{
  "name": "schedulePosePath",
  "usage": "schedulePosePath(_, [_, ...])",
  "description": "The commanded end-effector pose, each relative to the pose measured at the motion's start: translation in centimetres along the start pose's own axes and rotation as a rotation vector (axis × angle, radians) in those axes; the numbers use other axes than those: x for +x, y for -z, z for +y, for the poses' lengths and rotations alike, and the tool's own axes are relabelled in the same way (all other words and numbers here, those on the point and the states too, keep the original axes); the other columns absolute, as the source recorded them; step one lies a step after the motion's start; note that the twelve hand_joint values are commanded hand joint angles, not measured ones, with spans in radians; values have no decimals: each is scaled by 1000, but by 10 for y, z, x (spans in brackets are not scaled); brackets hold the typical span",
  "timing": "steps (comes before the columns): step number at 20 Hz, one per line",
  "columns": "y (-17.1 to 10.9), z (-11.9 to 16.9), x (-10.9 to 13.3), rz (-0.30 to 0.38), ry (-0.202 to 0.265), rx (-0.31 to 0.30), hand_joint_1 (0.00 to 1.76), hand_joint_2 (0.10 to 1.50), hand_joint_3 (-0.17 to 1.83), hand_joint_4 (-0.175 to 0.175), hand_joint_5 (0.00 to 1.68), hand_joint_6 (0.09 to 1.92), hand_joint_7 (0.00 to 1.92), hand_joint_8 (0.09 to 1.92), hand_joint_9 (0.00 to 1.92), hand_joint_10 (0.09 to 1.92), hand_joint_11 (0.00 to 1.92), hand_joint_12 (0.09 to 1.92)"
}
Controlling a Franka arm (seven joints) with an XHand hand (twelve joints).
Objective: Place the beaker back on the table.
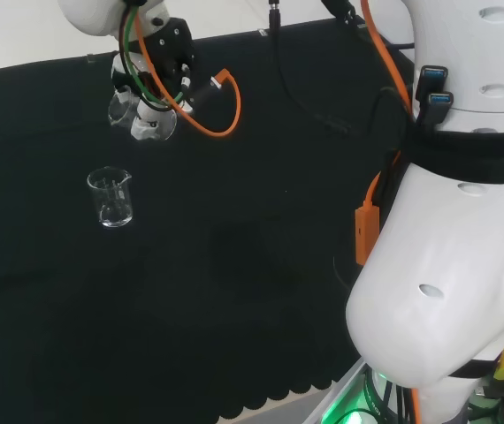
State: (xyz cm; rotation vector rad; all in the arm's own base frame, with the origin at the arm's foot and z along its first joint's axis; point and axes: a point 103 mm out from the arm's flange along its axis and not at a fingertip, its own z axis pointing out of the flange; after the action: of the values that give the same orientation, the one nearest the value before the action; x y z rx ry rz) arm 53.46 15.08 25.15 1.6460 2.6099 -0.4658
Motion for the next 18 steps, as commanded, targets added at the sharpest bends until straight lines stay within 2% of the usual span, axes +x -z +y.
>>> schedulePosePath(1, [-6, 2, -9, 34, -5, -19, 1295, 1080, -175, -119, 1103, 781, 1376, 528, 1391, 950, 1133, 839])
schedulePosePath(12, [-33, 9, -28, 128, -14, -91, 1295, 1081, -175, -120, 1101, 785, 1375, 530, 1391, 949, 1129, 839])
schedulePosePath(18, [-49, 14, -41, 231, -17, -125, 1294, 1082, -175, -118, 1097, 792, 1372, 532, 1388, 948, 1120, 840])
